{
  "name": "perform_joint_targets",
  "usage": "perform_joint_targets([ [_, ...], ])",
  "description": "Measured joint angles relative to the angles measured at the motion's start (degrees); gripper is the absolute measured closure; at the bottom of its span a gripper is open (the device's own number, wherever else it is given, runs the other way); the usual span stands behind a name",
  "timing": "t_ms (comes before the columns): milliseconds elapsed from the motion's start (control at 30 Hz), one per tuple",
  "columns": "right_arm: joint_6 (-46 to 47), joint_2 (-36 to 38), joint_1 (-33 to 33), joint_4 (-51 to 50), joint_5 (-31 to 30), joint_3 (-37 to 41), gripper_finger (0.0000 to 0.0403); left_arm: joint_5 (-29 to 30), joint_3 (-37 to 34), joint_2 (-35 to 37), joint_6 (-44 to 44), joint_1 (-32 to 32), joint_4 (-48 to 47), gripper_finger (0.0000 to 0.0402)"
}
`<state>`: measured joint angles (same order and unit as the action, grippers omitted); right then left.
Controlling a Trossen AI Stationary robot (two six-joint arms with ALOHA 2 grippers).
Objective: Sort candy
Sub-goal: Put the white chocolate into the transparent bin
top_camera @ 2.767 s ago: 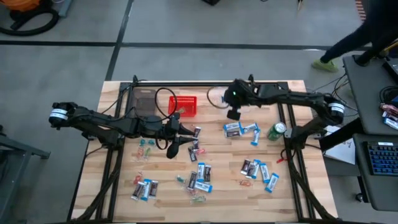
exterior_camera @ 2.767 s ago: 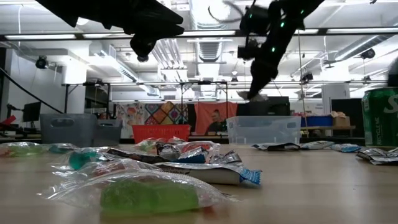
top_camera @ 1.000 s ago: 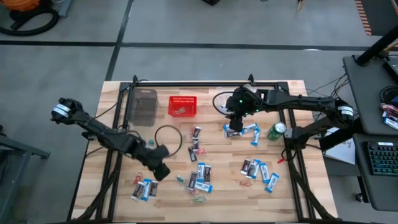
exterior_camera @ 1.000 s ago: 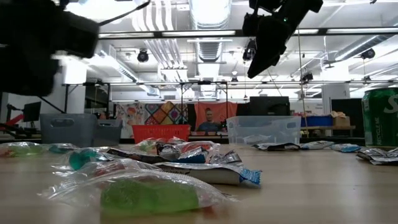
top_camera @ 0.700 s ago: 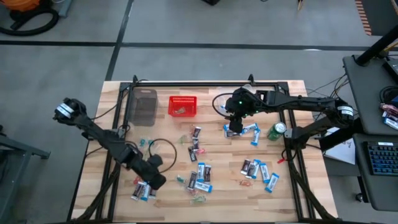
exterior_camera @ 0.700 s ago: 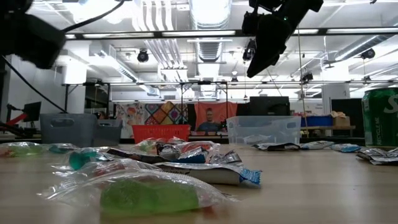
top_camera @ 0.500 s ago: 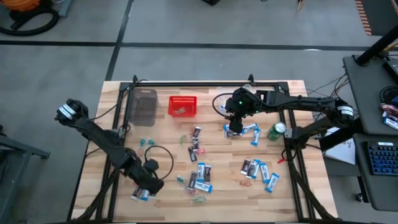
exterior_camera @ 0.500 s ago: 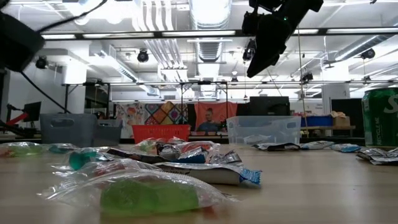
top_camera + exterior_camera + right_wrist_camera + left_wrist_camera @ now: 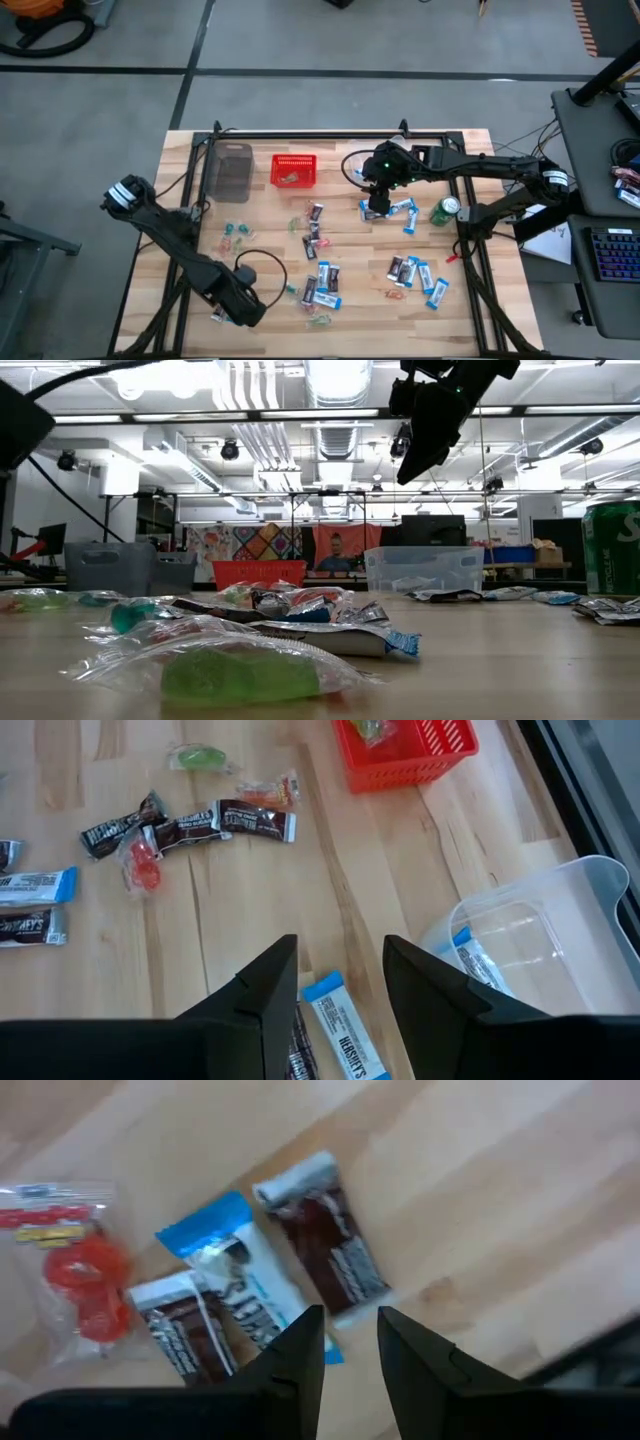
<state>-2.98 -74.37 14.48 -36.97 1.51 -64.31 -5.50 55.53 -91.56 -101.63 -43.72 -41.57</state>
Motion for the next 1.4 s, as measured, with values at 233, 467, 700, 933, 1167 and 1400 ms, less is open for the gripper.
perform_joint_targets([
  [233,0.0,0.0,0.0,0.0,0.0,0.1,0.0258,1.2,0.0,-2.1,-1.2,0.0,-5.0,0.0284],
  [467,0.0,0.0,0.0,0.0,0.0,0.1,0.0257,4.7,0.0,-4.3,-1.2,0.0,-7.6,0.0239],
  [700,0.7,0.0,0.0,0.0,0.0,0.6,0.0261,5.0,-0.1,-6.6,-1.2,0.0,-7.7,0.0243],
  [933,1.6,0.0,0.0,0.0,0.0,1.4,0.0257,5.0,0.0,-7.7,-1.1,0.0,-6.8,0.0295],
  [1167,1.8,0.0,0.0,0.0,0.0,1.8,0.0257,6.8,0.0,-7.7,-1.0,0.0,-6.2,0.0393],
  [1400,1.7,0.0,0.0,0.1,0.0,1.9,0.0257,12.0,1.7,-6.4,2.6,0.0,-8.0,0.0400],
])
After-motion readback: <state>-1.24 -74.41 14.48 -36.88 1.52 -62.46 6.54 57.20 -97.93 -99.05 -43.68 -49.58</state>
